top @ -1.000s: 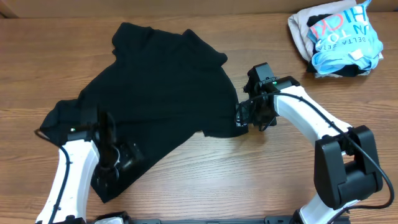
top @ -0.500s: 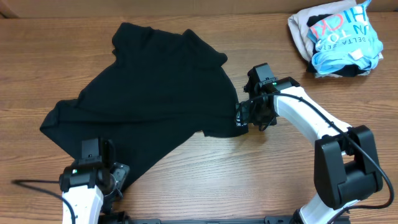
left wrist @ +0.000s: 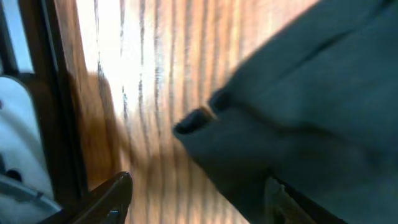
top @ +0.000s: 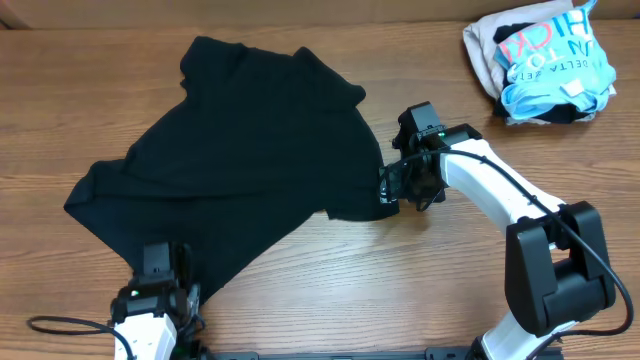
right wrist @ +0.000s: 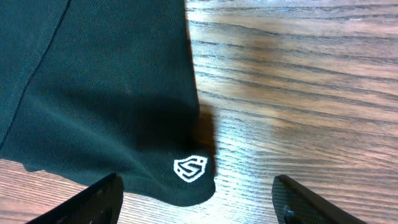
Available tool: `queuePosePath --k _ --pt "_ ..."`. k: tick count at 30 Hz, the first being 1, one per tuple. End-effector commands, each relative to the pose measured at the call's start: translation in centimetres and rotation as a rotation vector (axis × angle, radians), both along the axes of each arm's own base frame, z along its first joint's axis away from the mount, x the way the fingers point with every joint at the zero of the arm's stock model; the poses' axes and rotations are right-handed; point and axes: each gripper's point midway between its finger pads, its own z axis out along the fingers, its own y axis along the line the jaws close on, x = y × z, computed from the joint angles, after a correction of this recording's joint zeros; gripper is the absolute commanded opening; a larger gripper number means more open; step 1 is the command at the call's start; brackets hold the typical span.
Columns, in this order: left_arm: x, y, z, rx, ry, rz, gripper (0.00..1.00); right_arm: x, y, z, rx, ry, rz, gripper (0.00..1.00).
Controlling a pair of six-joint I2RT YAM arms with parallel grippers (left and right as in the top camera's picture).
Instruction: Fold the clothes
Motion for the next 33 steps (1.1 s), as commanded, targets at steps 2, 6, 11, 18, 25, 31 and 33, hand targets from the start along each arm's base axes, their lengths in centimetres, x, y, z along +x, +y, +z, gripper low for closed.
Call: queuePosePath --k 2,6,11,18,25,31,33 --pt "0.5 0.8 -0.3 0.050 -0.035 0.041 0.64 0.0 -0.2 -0.1 -0.009 -0.003 -0.002 0.80" --pt "0.6 1.6 -0.3 0.098 -0.041 0.043 0.57 0.0 -0.1 -0.1 -0.009 -0.003 -0.002 0.80" --pt "0.2 1.8 -1.2 0.113 -0.041 0.044 0.42 0.0 -0.2 -0.1 -0.009 -0.002 -0.002 0.80" --pt "0.1 1.8 -1.4 0.115 -0.031 0.021 0.05 -0.2 -0.2 -0.1 -0.012 0.009 -0.002 0.80" --pt "3.7 0.7 0.8 0.051 -0.093 -0.251 0.04 -0.9 0.2 -0.1 0.016 0.040 0.001 0.80" --pt "9.7 -0.6 7.6 0.069 -0.228 -0.732 0.04 -0.1 0.7 0.1 0.041 0.008 0.004 0.69" --pt "10.8 -0.9 10.0 0.090 -0.262 -0.835 0.04 -0.3 0.9 0.1 0.050 0.013 0.006 0.66"
